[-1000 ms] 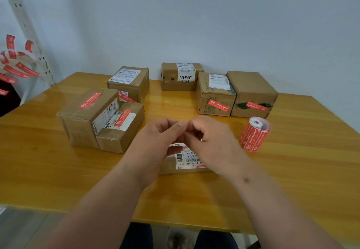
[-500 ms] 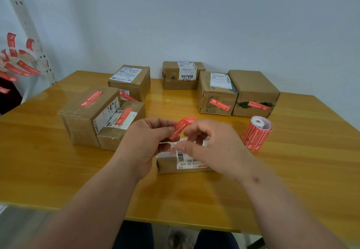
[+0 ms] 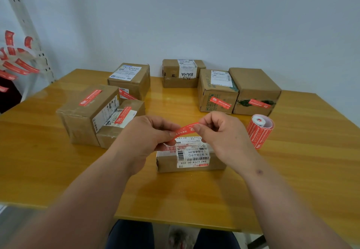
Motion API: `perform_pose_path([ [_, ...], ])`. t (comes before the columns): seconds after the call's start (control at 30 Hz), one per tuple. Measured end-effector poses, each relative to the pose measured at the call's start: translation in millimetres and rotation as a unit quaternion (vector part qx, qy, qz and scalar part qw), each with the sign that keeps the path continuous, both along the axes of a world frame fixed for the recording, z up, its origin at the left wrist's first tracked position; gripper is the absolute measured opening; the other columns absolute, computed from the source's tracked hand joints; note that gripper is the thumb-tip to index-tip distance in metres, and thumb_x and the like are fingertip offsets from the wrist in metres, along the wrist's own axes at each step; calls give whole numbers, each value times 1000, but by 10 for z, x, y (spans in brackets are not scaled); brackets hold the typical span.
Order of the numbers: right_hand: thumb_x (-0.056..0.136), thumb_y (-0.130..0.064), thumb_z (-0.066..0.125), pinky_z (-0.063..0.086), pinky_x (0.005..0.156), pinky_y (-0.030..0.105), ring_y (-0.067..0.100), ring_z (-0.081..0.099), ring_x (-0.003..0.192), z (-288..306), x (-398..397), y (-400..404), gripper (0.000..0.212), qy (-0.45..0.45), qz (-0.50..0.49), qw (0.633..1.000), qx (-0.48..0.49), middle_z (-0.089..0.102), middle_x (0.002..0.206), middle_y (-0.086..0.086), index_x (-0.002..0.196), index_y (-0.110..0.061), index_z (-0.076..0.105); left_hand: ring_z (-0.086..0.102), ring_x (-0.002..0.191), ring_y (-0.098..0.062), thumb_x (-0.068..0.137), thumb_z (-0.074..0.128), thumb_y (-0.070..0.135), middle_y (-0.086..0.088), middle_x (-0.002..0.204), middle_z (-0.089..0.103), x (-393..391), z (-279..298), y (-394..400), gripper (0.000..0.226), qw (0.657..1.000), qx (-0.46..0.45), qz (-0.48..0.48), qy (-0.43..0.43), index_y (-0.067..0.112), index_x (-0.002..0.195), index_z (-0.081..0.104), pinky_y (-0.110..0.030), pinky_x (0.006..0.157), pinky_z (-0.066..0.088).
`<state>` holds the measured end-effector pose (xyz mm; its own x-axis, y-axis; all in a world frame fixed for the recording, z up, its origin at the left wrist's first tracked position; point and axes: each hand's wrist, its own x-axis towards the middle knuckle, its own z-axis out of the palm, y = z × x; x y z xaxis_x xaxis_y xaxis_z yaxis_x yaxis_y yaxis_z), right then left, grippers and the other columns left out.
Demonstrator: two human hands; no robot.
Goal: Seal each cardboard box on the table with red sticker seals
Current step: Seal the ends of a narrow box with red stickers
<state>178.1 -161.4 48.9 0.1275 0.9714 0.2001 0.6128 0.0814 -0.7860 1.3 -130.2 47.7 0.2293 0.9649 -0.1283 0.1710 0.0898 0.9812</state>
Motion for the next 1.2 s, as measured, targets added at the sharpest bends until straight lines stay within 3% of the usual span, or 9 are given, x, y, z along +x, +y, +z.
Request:
perform_pose_path([
  [0.17, 87, -25, 70, 42, 46, 15, 11, 55, 60, -15, 28, 22, 11, 48, -17, 999, -14, 65, 71, 6, 79, -19, 66, 64, 63, -12, 83, 69, -1, -7, 75, 72, -16, 25, 44, 18, 1000, -20, -16, 9, 13, 92, 76, -25, 61, 55],
  [0.3, 86, -25, 71, 45, 48, 11, 10, 61, 62, -55, 46, 50, 11, 43, -14, 999, -29, 67, 76, 2, 91, -20, 62, 66, 62, -13, 83, 68, -4, -8, 79, 68, -9, 4, 109, 38, 996, 29, -33, 78, 16, 115, 68, -24, 59, 57],
  [0.37, 87, -25, 71, 47, 53, 14, 11, 64, 66, -83, 54, 61, 25, 39, -1, 998, -49, 68, 80, 2, 105, -27, 54, 68, 63, -13, 82, 71, 1, -7, 78, 70, 5, -25, 153, 44, 988, 52, -33, 143, 22, 119, 62, -23, 56, 55],
  [0.47, 89, -23, 69, 41, 52, 17, 5, 56, 60, -129, 80, 91, 26, 5, -1, 999, -50, 63, 74, -1, 104, -30, 49, 70, 71, -15, 81, 75, 11, -1, 80, 72, 40, -56, 217, 43, 976, 57, -36, 207, 26, 117, 59, -30, 61, 55],
  [0.6, 92, -19, 62, 38, 55, 18, 5, 54, 66, -196, 84, 148, 16, -50, 0, 998, -48, 58, 77, -7, 96, -29, 51, 68, 82, -14, 82, 74, 12, -1, 85, 71, 96, -68, 276, 45, 973, 54, -41, 222, 24, 122, 57, -33, 78, 55],
  [0.77, 89, -14, 61, 51, 69, 33, 12, 58, 77, -223, 77, 221, 16, -90, -10, 993, -75, 58, 82, -6, 95, -27, 52, 67, 80, -12, 82, 72, 10, 4, 82, 71, 181, -73, 322, 47, 953, 85, -58, 286, 27, 123, 57, -34, 79, 56],
  [0.97, 86, -17, 64, 55, 72, 36, 12, 60, 78, -239, 112, 255, 18, -97, -17, 990, -103, 59, 84, -6, 95, -27, 52, 65, 84, -10, 81, 74, 13, 8, 85, 69, 237, -88, 345, 45, 943, 89, -63, 313, 28, 121, 61, -31, 79, 55],
  [1.2, 85, -16, 64, 55, 69, 35, 13, 61, 77, -249, 147, 266, 18, -100, -15, 989, -104, 59, 83, -6, 93, -27, 52, 63, 90, -11, 81, 76, 17, 8, 103, 64, 255, -89, 378, 48, 934, 93, -76, 336, 25, 125, 59, -25, 76, 53],
])
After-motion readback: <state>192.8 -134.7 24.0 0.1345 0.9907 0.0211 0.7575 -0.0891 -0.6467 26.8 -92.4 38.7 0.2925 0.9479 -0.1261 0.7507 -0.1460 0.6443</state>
